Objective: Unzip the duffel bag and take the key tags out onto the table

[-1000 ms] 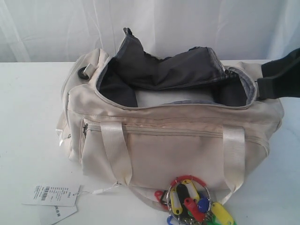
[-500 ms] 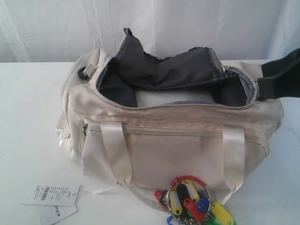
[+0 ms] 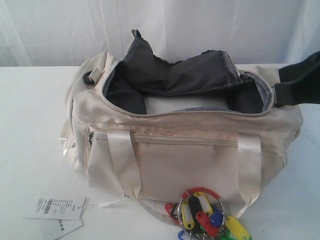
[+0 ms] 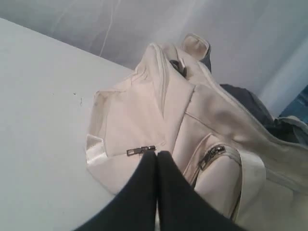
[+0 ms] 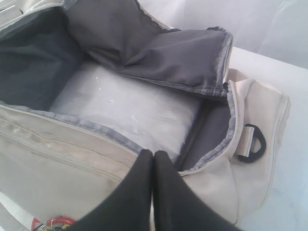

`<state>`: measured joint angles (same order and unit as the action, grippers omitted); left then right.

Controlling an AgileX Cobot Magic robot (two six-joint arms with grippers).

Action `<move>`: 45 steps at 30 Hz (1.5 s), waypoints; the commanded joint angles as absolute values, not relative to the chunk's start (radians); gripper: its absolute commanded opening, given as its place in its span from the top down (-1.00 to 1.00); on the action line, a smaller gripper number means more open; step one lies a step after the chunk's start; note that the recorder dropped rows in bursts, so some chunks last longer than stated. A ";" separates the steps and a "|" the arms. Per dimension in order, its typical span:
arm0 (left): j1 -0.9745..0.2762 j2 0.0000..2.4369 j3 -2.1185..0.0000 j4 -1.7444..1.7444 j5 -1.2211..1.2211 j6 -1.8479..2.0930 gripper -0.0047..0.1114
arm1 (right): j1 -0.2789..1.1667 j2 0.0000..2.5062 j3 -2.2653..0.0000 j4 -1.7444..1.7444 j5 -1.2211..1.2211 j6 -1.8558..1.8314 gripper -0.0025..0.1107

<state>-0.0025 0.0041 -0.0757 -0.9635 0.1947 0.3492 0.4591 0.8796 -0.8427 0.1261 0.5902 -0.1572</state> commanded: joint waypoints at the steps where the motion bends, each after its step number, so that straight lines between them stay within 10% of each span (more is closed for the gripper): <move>1: -0.002 0.000 -0.072 -0.997 0.109 0.343 0.92 | 0.457 0.874 -0.837 0.126 0.577 -0.150 0.96; 20: -0.002 0.000 -0.071 -0.088 0.129 0.098 0.92 | 0.457 0.874 -0.837 0.126 0.577 -0.133 0.96; 45: -0.002 0.000 0.000 -0.098 0.232 0.025 0.92 | 0.457 0.874 -0.837 0.126 0.577 -0.133 0.96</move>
<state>-0.0025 0.0041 -0.0026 -0.0893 0.2317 0.0243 0.4591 0.8796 -0.8427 0.1261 0.5902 -0.1383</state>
